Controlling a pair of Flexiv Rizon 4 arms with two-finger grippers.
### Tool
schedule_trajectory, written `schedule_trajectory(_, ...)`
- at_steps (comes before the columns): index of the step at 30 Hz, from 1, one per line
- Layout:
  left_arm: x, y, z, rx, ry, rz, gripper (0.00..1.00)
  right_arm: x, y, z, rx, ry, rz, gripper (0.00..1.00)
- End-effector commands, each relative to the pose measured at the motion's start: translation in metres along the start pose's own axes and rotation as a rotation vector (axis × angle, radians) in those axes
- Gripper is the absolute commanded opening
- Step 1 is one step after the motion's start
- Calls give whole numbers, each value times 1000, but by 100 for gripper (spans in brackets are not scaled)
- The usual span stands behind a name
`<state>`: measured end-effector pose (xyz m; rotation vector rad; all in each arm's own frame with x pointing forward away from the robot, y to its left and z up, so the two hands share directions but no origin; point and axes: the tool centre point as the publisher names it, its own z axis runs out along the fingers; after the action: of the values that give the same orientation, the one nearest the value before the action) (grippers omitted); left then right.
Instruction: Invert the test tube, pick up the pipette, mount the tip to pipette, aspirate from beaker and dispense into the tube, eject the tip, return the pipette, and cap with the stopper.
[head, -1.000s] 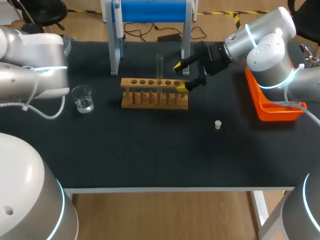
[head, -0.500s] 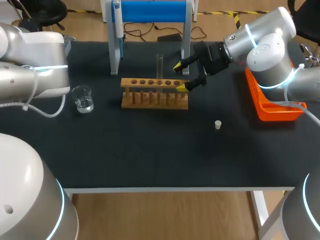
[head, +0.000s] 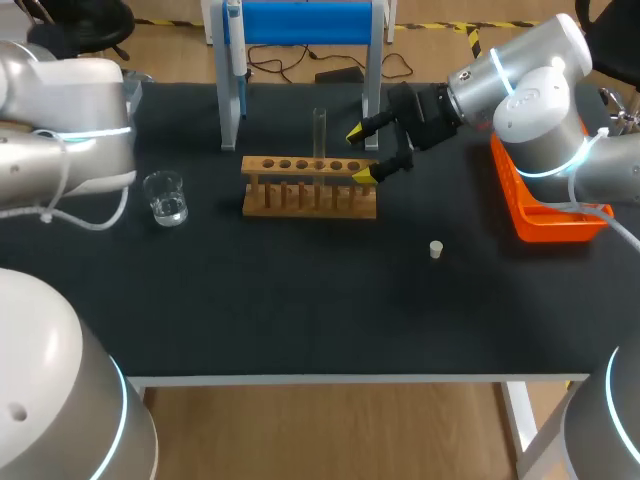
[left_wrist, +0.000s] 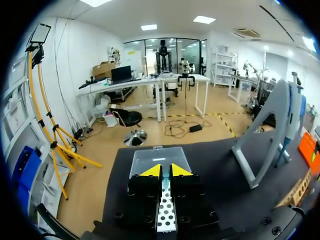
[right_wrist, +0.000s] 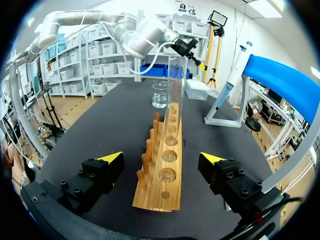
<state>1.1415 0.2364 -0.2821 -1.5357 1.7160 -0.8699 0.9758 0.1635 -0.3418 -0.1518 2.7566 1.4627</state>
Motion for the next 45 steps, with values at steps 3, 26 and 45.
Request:
schedule_trajectory(3,6,-7,-34,42,143,76,0,0,0,-1,2,1,0,100)
schedule_trajectory(26,66,-22,-107,36,661,424,0,0,0,-1,2,1,0,100)
schedule_trajectory(45,110,-36,-129,-11,788,550,0,0,0,-1,2,1,0,100)
